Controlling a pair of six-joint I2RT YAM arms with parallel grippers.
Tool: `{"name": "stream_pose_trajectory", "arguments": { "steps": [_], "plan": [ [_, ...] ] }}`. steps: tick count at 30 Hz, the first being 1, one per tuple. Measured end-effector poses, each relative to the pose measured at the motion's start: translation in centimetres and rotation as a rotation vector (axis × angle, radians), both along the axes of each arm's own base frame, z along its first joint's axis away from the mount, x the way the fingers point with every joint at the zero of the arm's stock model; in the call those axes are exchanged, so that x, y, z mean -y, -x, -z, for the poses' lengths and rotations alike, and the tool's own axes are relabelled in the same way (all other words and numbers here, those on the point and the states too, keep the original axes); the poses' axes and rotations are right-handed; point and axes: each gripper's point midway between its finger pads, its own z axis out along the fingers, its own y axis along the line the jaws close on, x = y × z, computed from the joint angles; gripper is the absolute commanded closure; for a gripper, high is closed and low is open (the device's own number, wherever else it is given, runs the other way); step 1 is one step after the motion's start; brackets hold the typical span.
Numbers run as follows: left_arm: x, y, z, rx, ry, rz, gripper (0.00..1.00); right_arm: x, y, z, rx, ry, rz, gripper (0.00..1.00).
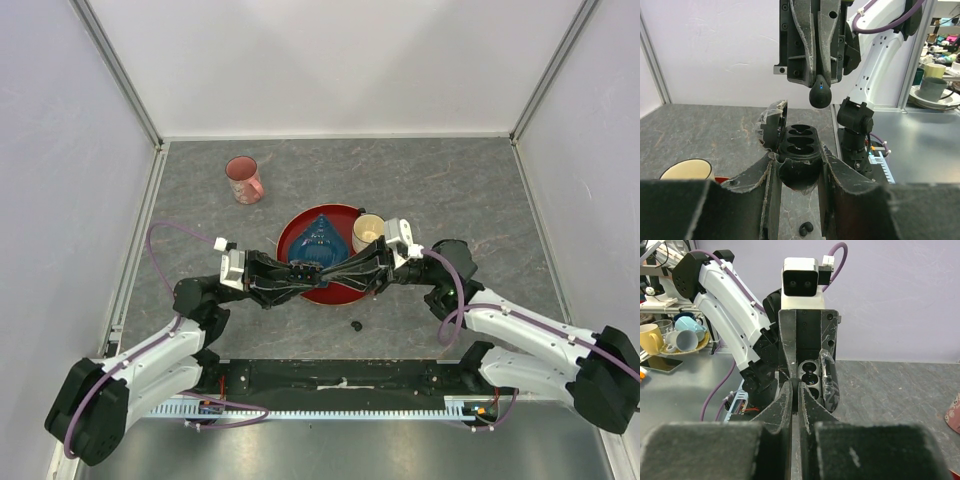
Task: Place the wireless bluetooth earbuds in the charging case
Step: Place the earbud in the charging case.
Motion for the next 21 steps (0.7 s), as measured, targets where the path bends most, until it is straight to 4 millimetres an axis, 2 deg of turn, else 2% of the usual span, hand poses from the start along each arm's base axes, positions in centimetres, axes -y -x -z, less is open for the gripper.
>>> {"name": "stream_pose_trajectory", "arguments": {
  "steps": [21],
  "plan": [
    [0.1, 0.5, -0.3, -0.006, 0.002, 0.036, 0.98, -2.0, -0.8, 1.4, 0.045, 0.086, 0.038, 1.0]
  ]
}}
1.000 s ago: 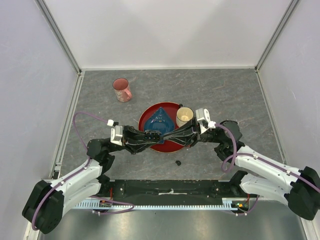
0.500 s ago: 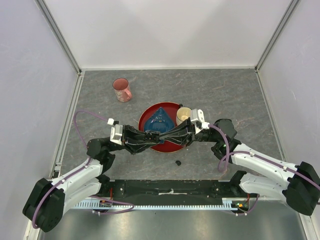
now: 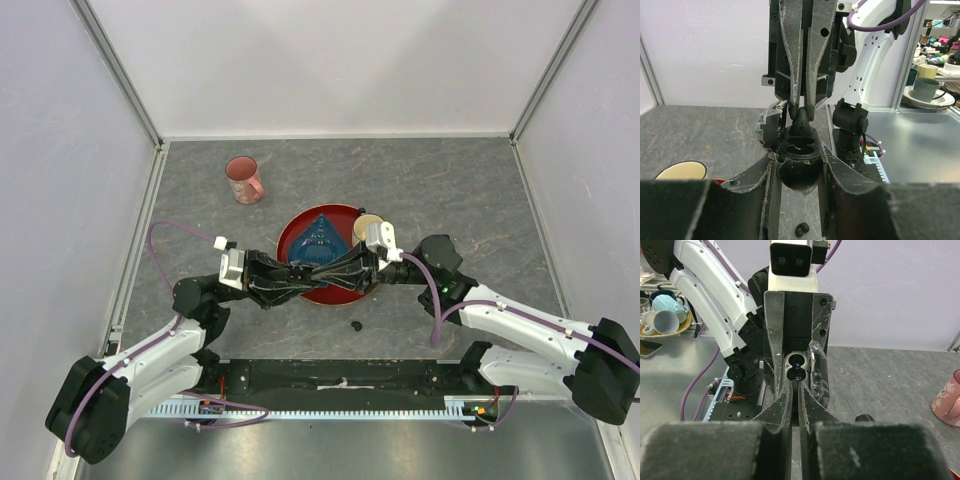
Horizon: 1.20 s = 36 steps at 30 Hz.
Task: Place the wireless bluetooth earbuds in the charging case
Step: Place the earbud in the charging case.
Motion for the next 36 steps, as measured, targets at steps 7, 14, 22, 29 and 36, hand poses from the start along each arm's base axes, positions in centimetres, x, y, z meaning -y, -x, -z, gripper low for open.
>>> {"name": "stream_pose_trajectory", "arguments": {
  "steps": [7, 14, 22, 29, 36],
  "plan": [
    [-0.1, -0.2, -0.2, -0.002, 0.007, -0.012, 0.98, 0.0, -0.3, 0.5, 0.007, 0.028, 0.027, 1.0],
    [-0.2, -0.3, -0.5, -0.003, 0.018, -0.026, 0.98, 0.2, -0.6, 0.5, 0.002, 0.048, 0.059, 0.95],
    [-0.2, -0.4, -0.6, -0.013, 0.026, -0.037, 0.98, 0.5, -0.6, 0.5, -0.008, 0.059, 0.085, 0.75],
    [-0.5, -0.6, -1.1, 0.003, 0.046, -0.065, 0.98, 0.9, -0.9, 0.0, -0.011, 0.048, 0.114, 0.65],
    [-0.5, -1.0, -1.0, 0.001, 0.046, -0.087, 0.98, 1.1, -1.1, -0.5, -0.037, 0.03, 0.137, 0.61]
  ]
}}
